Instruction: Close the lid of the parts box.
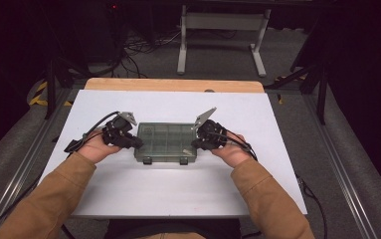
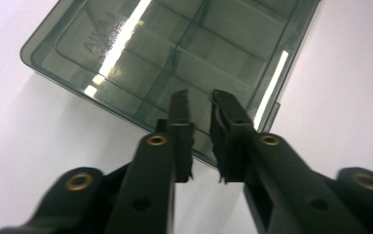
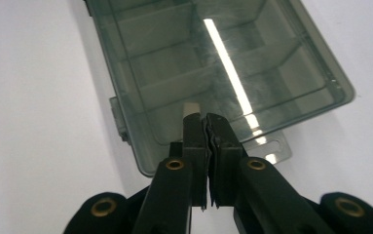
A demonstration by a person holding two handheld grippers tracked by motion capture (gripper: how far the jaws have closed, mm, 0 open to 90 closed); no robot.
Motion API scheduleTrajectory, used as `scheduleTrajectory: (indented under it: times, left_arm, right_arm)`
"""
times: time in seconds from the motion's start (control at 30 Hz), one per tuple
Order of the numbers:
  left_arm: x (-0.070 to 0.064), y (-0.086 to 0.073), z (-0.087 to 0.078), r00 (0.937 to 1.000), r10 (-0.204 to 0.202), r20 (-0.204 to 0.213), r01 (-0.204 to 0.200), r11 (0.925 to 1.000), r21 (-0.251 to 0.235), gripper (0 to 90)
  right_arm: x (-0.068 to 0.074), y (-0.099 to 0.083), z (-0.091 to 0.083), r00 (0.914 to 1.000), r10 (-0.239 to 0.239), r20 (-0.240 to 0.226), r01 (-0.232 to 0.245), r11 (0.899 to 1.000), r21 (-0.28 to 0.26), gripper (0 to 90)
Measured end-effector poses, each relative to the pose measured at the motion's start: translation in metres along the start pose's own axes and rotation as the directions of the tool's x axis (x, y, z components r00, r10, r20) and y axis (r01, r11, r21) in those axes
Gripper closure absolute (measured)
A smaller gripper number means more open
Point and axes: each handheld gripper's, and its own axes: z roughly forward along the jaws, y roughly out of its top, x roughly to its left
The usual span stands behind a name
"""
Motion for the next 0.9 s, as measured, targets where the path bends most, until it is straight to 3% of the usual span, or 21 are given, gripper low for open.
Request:
scheduleTrajectory:
  times: [0.07,0.1,0.2,0.27,0.3,0.37,0.4,0.43,0.47,0.5,0.53,0.6,0.63,0.8,0.9]
  left_arm:
    - [-0.001,0.0,-0.004,1.0,-0.009,-0.001,0.009,0.999,-0.043,70.1]
    - [-0.002,0.0,-0.006,0.9999,-0.012,-0.002,0.012,0.9979,-0.064,59.5]
    - [-0.005,0.0,-0.014,0.9997,-0.024,-0.004,0.023,0.9913,-0.129,45.3]
    - [-0.006,0.0,-0.017,0.9996,-0.025,-0.014,0.022,0.989,-0.146,31.6]
    - [-0.009,-0.001,-0.02,0.9991,-0.029,-0.03,0.024,0.9843,-0.175,23.0]
    - [-0.011,-0.002,-0.022,0.999,-0.033,-0.029,0.027,0.9821,-0.186,18.9]
    - [-0.012,-0.003,-0.024,0.9989,-0.037,-0.028,0.03,0.9793,-0.2,11.2]
    - [-0.013,-0.004,-0.025,0.9987,-0.041,-0.031,0.033,0.9759,-0.216,8.1]
    - [-0.014,-0.005,-0.027,0.9984,-0.046,-0.034,0.037,0.9727,-0.229,8.1]
    - [-0.016,-0.008,-0.031,0.998,-0.046,-0.042,0.034,0.9664,-0.255,4.0]
    - [-0.018,-0.01,-0.033,0.9979,-0.045,-0.047,0.03,0.96,-0.278,3.1]
    - [-0.019,-0.012,-0.035,0.9979,-0.046,-0.045,0.031,0.9572,-0.288,1.7]
    - [-0.021,-0.016,-0.039,0.9982,-0.034,-0.05,0.016,0.9464,-0.323,1.4]
    - [-0.027,-0.027,-0.047,0.9979,-0.019,-0.062,-0.007,0.9202,-0.391,0.8]
    - [-0.029,-0.034,-0.051,0.9974,-0.021,-0.069,-0.011,0.9006,-0.434,0.8]
  right_arm:
    - [0.0,-0.001,-0.005,0.9999,0.015,0.001,-0.015,0.999,-0.036,82.0]
    - [0.001,-0.002,-0.012,0.9997,0.021,0.015,-0.02,0.997,-0.074,73.9]
    - [0.002,-0.002,-0.021,0.9989,0.039,0.025,-0.035,0.991,-0.125,59.3]
    - [0.004,-0.002,-0.025,0.9987,0.039,0.032,-0.034,0.988,-0.148,54.8]
    - [0.006,-0.003,-0.033,0.998,0.045,0.044,-0.035,0.981,-0.192,42.4]
    - [0.007,-0.004,-0.036,0.9976,0.044,0.053,-0.032,0.976,-0.215,37.5]
    - [0.009,-0.006,-0.042,0.996,0.052,0.074,-0.032,0.968,-0.25,27.4]
    - [0.01,-0.007,-0.044,0.9955,0.053,0.078,-0.031,0.965,-0.26,24.5]
    - [0.01,-0.007,-0.044,0.9955,0.053,0.078,-0.031,0.965,-0.26,24.5]
    - [0.013,-0.009,-0.049,0.995,0.054,0.084,-0.028,0.958,-0.284,17.0]
    - [0.014,-0.01,-0.051,0.9948,0.054,0.087,-0.026,0.956,-0.291,15.3]
    - [0.016,-0.013,-0.055,0.9955,0.056,0.077,-0.029,0.949,-0.314,10.4]
    - [0.017,-0.014,-0.057,0.9957,0.056,0.074,-0.029,0.945,-0.326,7.9]
    - [0.023,-0.022,-0.068,0.9947,0.055,0.086,-0.02,0.928,-0.372,2.4]
    - [0.026,-0.027,-0.074,0.9923,0.061,0.108,-0.013,0.915,-0.403,1.9]
